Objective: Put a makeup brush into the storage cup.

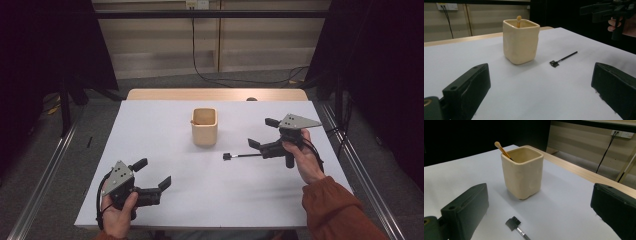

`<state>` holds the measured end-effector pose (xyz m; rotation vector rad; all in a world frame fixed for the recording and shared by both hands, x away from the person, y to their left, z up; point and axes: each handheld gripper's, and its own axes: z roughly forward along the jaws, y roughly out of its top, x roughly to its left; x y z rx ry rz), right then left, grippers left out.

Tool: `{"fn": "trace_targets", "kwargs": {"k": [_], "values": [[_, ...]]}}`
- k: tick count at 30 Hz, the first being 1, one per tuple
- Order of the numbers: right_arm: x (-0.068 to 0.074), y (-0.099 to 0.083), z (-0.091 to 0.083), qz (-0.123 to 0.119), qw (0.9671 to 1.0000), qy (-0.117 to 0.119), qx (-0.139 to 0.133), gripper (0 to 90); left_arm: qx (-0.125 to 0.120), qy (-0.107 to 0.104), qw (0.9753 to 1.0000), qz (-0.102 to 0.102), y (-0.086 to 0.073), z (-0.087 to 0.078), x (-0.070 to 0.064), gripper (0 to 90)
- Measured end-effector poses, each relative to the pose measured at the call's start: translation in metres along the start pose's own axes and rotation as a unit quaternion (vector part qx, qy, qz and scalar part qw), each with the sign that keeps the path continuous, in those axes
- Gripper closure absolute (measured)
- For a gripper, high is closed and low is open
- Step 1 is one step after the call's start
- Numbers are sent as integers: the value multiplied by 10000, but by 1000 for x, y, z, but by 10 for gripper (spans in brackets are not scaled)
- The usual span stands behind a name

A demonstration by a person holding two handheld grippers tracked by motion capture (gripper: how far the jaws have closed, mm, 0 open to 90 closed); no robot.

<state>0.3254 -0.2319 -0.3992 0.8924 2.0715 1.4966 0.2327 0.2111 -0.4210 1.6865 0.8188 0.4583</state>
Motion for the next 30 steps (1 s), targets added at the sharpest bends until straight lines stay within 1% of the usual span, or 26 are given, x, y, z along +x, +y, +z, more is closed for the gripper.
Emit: {"fn": "trace_targets", "kwargs": {"k": [2,4,10,12,15,17,19,22,24,25,26,30], "values": [[-2,2,4,-46,10000,22,64,14,5,20,10000,-32,0,0,1,22],[-4,4,8,-110,9999,19,105,13,3,26,10000,-20,0,0,1,22],[-12,9,18,-127,9997,34,222,19,-9,14,10000,-47,0,-1,2,22],[-14,9,21,-145,9994,47,318,15,3,26,10000,4,0,-1,3,22],[-17,9,22,-147,9981,147,576,11,4,27,10000,14,0,-1,3,22],[-18,8,22,-218,9968,182,747,6,4,25,10000,-13,-1,-1,4,22],[-19,8,21,-213,9959,229,846,10,39,38,10000,-19,-1,0,5,22],[-20,6,20,-201,9930,368,1106,7,55,52,10000,-25,-2,0,6,22],[-22,4,20,-194,9902,453,1306,30,48,71,10000,-26,-2,0,6,22],[-23,3,20,-217,9893,432,1380,29,48,49,10000,-31,-2,0,6,22],[-25,2,20,-198,9877,497,1472,24,54,52,10000,-26,-2,0,6,22],[-28,0,20,-201,9830,632,1709,33,71,55,10000,-24,-2,1,6,22]]}}
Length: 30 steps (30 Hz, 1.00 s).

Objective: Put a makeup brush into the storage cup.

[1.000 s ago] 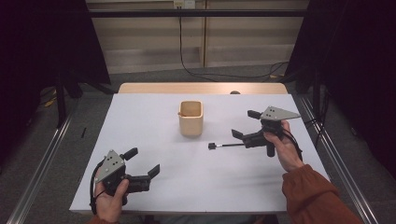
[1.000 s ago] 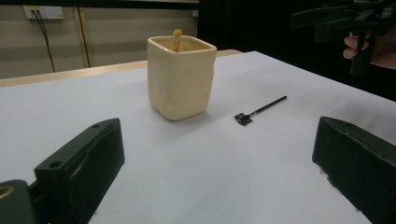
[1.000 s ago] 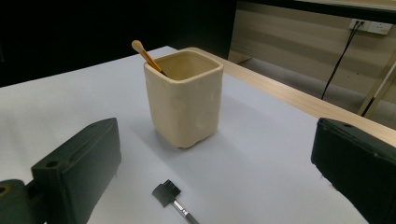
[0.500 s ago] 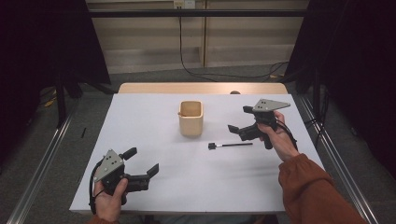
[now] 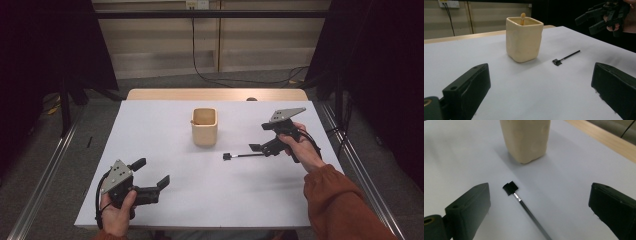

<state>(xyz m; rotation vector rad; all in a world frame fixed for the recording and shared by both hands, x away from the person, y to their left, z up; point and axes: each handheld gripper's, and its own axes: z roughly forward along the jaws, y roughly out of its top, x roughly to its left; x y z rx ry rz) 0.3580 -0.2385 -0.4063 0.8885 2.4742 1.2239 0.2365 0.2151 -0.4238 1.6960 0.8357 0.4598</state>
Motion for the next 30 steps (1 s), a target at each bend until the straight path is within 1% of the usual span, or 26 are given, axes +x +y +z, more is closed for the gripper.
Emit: {"fn": "trace_targets", "kwargs": {"k": [6,10,13,14,16,17,18,19,20,21,22,24,25,26,27,28,29,30], "values": [[-6,-2,1,123,9992,53,370,94,11,-7,10000,20,0,0,0,22],[-9,-2,1,207,9979,170,584,125,7,-14,10000,2,0,0,0,22],[-11,-3,4,204,9963,190,813,125,12,-13,10000,15,0,-1,0,22],[-11,-3,4,181,9958,173,876,115,9,-18,10000,14,0,-1,0,22],[-11,-3,5,210,9948,201,972,106,29,-10,10000,16,0,-1,0,22],[-11,-3,5,166,9944,229,1016,105,28,-7,10000,22,0,-1,0,22],[-11,-3,6,168,9942,242,1032,103,15,-8,10000,32,0,-1,0,22],[-12,-4,6,169,9934,243,1106,101,15,-8,10000,23,0,-1,0,22],[-12,-3,7,87,9923,266,1210,96,15,-4,10000,22,0,-1,0,22],[-13,-3,7,46,9919,293,1237,79,9,-3,10000,32,0,-1,0,22],[-14,-2,6,31,9909,375,1292,66,28,-6,10000,24,0,-1,0,22],[-14,1,5,-26,9895,442,1373,62,18,1,10000,27,0,0,0,22],[-16,3,4,-101,9887,462,1425,56,14,-22,10000,40,0,-1,0,22],[-16,5,4,-123,9873,495,1504,67,15,-15,10000,50,0,-1,0,22],[-17,7,5,-223,9862,477,1567,76,11,-6,10000,56,0,-1,-1,22],[-17,8,6,-223,9855,464,1615,71,18,-14,10000,47,0,-1,-1,22],[-18,9,7,-255,9841,504,1685,74,22,-13,10000,55,0,-1,0,22],[-19,9,9,-329,9826,496,1761,76,17,-9,10000,44,0,-1,0,21]]}}
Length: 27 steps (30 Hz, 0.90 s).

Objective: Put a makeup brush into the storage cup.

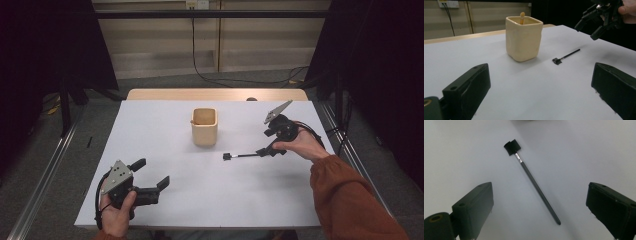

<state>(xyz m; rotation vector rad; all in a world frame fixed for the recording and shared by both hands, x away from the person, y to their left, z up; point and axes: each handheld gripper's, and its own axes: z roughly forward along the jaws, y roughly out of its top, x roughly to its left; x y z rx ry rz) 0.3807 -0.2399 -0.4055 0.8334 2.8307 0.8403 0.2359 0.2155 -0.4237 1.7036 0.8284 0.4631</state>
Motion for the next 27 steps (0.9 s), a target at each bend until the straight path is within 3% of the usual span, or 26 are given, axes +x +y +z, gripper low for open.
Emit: {"fn": "trace_targets", "kwargs": {"k": [7,14,19,27], "values": [[-5,7,14,-394,9976,99,569,109,41,-24,10000,29,0,1,0,22],[-5,8,31,-680,9911,204,1122,291,48,-14,10000,21,-1,1,2,22],[-8,8,38,-782,9883,278,1277,443,38,-17,10000,11,0,0,1,22],[-10,8,47,-905,9849,243,1459,461,57,-29,10000,38,0,1,2,22]]}}
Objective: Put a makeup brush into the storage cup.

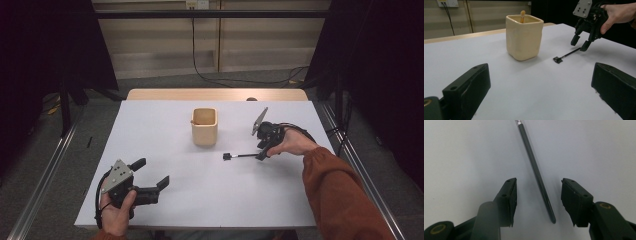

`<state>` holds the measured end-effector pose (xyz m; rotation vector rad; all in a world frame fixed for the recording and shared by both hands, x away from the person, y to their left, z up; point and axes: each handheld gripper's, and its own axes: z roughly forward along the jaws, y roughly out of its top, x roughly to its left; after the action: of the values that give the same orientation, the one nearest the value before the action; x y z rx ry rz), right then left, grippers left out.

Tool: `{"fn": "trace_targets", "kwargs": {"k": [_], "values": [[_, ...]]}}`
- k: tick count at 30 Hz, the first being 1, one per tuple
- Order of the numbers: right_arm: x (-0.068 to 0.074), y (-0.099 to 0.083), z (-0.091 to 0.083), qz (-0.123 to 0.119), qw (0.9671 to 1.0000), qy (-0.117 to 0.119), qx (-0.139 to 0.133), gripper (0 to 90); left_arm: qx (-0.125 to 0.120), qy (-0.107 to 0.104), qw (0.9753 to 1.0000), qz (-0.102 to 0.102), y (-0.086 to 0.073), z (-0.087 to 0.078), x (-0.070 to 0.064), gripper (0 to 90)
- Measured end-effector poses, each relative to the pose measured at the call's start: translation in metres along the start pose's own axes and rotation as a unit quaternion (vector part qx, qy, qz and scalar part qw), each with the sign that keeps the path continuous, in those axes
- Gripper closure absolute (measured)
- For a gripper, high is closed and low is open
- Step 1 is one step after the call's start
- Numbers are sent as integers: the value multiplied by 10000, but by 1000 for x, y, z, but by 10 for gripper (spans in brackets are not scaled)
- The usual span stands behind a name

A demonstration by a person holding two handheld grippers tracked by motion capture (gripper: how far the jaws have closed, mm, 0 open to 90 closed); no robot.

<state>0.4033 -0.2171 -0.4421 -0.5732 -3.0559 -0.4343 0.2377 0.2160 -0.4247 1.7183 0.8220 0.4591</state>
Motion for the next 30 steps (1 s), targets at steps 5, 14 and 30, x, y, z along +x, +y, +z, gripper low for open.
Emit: {"fn": "trace_targets", "kwargs": {"k": [5,14,30], "values": [[1,3,6,-13,9999,-93,92,485,8,6,10000,-8,0,0,0,21],[4,6,11,-232,9994,-114,246,619,21,8,10000,23,0,1,0,22],[0,7,12,-245,9994,47,238,824,6,16,10000,36,1,1,0,22]]}}
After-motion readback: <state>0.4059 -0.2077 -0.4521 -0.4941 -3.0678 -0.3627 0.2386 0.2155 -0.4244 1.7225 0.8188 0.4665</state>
